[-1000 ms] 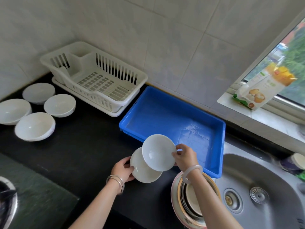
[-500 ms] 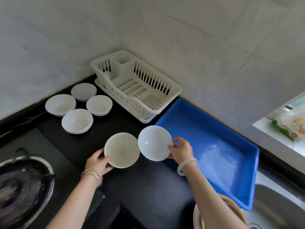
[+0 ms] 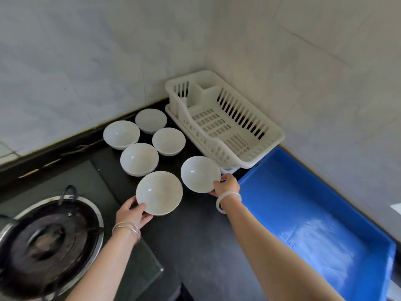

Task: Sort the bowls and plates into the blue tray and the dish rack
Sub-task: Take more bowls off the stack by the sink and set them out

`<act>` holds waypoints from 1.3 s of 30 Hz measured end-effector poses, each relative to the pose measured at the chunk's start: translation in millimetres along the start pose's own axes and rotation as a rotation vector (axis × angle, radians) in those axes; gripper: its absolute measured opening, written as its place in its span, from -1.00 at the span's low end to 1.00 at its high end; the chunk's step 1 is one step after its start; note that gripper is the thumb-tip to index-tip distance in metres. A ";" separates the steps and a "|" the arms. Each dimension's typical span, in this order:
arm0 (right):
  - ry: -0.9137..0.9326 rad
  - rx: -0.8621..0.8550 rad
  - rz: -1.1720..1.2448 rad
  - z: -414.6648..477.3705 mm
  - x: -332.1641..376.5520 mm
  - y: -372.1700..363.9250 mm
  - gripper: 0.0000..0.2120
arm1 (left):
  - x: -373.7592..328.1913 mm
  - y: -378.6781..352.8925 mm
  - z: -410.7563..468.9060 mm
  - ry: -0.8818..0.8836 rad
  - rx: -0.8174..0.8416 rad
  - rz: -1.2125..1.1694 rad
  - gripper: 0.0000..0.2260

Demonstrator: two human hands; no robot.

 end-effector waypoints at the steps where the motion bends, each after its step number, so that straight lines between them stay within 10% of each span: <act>1: -0.001 -0.005 -0.005 1.9 0.8 -2.8 -0.85 | -0.4 -0.8 1.9 0.002 -0.004 -0.007 -0.58; 39: -0.229 0.229 0.333 -2.3 -8.2 -52.5 -0.57 | 19.3 -8.9 8.9 -0.144 -0.066 -0.070 -0.67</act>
Point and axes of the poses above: each hand's wrist, its own z-axis towards the middle knuckle, its own y-axis out of the back of the hand, x = y × z, the point moved 5 cm from there along z, towards the middle knuckle, and after that the axes turned 12 degrees about -x, right-handed, at the moved point
